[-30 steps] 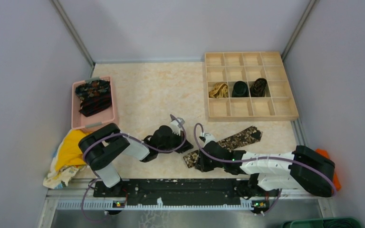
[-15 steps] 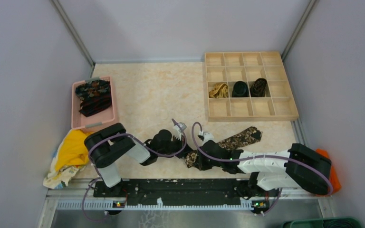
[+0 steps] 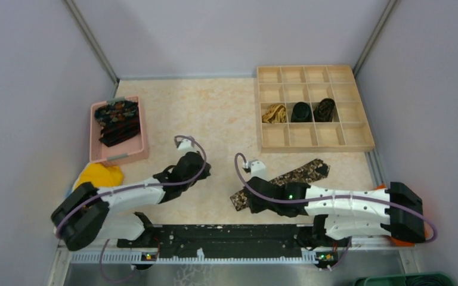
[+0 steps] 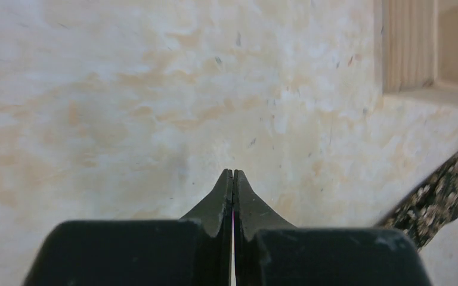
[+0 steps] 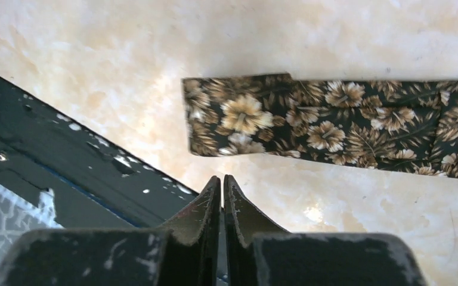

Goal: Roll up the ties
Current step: Roll the tie at the center of the board.

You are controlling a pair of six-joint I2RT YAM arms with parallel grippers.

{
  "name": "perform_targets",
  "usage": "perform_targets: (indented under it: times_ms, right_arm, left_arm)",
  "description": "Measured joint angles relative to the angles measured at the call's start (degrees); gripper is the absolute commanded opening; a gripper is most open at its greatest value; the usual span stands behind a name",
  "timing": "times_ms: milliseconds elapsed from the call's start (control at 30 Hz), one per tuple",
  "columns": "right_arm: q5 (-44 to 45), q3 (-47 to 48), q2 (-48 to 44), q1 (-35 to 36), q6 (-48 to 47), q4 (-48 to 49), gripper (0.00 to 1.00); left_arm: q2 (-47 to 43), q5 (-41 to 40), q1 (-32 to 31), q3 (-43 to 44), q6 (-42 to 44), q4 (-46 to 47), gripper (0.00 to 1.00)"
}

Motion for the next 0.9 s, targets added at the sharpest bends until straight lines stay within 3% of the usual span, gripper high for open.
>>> perform_targets:
  times_ms: [167,233,500,900]
  right_arm:
    - [6.43,12.04,10.29,4.79,-1.73,-6.97,0.53]
    - [8.55,16.17,16.48,6.36,-3.02,-8.94,0.59]
    - [12.61,23.63,30.73,8.52,-7.89,-11.04,0.66]
    - [16.76,24.59,35.76,8.55,-6.03,-15.87,0.56]
  left_arm:
    - [-18.21,-10.25,-0.04,-0.85,-4.94,-13.53,0.0]
    - [-24.59,-12.46,-0.04,-1.86,-5.55,-16.68,0.0]
    - [-41.62,-17.53,-0.04,-6.38,-5.44,-24.96,0.0]
    - [-43.69,-18.84,-0.04,-6.75,-4.52,-27.74,0.0]
